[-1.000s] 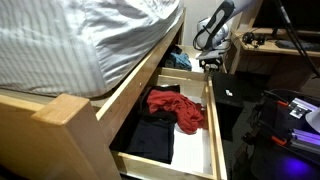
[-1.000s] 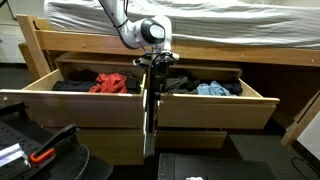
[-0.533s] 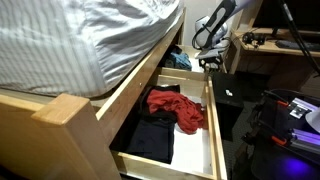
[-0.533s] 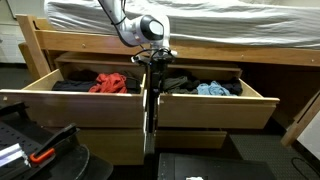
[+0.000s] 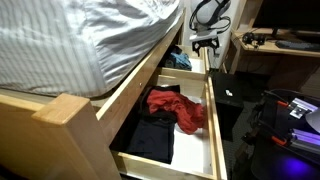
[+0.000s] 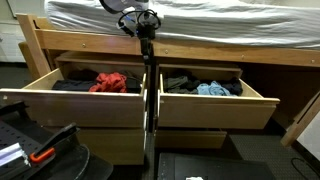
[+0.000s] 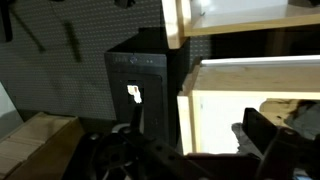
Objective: Open the second drawer from the right, pick up the black cloth from the first drawer, put it in the second drawer and close the second drawer.
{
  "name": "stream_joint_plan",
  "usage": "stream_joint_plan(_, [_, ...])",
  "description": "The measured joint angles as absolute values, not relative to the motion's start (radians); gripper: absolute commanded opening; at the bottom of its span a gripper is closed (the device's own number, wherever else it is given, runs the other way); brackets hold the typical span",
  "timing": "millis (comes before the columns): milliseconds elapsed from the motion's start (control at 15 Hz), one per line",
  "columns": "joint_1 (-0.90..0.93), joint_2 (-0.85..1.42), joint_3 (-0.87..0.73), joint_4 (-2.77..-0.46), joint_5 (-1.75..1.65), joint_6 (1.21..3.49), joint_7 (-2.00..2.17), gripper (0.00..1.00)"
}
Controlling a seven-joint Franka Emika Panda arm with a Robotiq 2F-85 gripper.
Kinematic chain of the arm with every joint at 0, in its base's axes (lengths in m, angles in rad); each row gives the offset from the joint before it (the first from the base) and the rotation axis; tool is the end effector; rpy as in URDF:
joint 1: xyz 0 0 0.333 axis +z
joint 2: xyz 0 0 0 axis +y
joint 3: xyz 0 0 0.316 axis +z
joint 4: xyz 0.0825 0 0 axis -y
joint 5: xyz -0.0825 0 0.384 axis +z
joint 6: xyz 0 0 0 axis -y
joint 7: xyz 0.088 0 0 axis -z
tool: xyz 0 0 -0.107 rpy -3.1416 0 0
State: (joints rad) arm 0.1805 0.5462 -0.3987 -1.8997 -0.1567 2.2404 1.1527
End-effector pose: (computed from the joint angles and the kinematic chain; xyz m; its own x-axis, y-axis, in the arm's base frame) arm 0.6003 -0.1281 0.2208 0.3591 -0.9120 0.1981 -0.9089 -0.2935 0.2961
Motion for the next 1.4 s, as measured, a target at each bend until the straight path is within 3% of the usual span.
stream_joint_plan(733, [0.18,0.484,-0.349,-1.991,-0.215,2.317,1.194,1.0])
stream_joint_plan(1133, [0.15,0.648,-0.192,-1.931,-0.226,2.317,1.049,1.0])
stream_joint_plan(1400, [0.163,0.734,-0.171,-1.876,-0.234,2.308,0.992,1.0])
